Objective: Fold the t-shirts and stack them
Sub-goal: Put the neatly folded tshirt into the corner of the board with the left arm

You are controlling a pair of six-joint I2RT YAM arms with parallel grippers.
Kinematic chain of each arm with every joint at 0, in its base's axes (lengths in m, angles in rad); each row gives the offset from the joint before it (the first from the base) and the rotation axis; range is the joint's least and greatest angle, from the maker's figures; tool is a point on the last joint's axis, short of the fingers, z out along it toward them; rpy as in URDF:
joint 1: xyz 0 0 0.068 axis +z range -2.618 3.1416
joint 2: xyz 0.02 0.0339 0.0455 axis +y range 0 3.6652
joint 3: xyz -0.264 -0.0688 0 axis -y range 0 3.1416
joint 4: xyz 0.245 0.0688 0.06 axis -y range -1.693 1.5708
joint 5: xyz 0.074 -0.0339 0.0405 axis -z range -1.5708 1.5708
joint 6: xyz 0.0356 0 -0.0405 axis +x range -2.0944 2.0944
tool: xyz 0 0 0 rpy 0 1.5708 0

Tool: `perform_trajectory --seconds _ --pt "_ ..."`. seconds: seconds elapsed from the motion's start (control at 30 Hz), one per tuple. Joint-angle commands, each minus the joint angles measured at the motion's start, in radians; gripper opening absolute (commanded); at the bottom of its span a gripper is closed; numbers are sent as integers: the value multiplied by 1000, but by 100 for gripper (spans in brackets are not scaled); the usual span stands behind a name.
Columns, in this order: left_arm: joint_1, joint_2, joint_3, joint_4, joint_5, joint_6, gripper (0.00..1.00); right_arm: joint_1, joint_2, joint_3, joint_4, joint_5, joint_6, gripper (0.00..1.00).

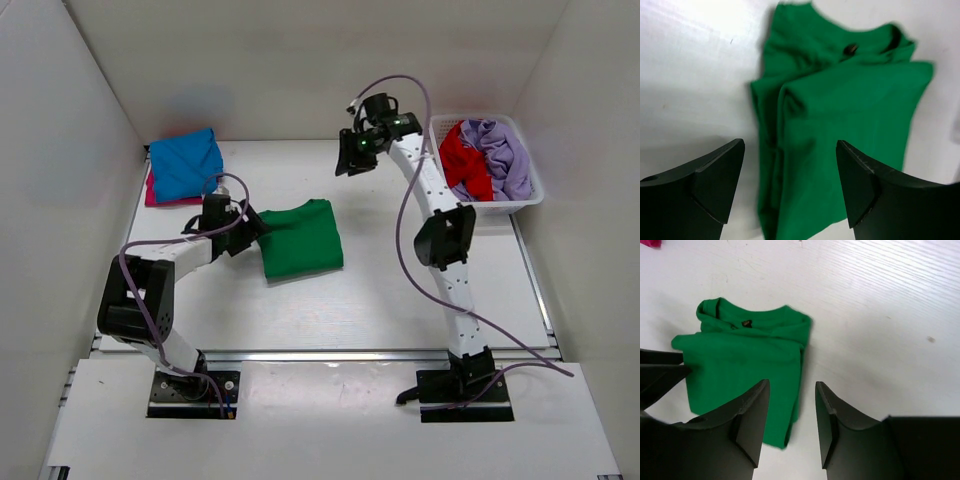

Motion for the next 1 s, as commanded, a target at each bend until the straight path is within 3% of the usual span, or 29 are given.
perform_trajectory --seconds 0.0,0.1,0.27,0.57,0.87,0.9,0.97 --pt "-28 -48 34 -157 -97 103 85 -55 -201 -63 -7 15 -24 39" --pt "-51 2 64 -181 -103 109 85 -78 -283 -124 2 16 -24 39" --pt "-137 88 190 -295 -290 142 85 -89 -388 -193 19 27 -30 39" --pt "-198 269 339 -475 -375 188 83 -115 -485 -270 20 33 -33 39" --pt "-260 367 438 -568 -386 195 61 -140 -526 -304 34 24 -44 39" --pt "-268 368 443 -562 -387 200 49 -149 -531 -308 37 21 -42 38" --pt "-268 365 439 -557 -366 198 35 -161 -555 -334 42 24 -45 38"
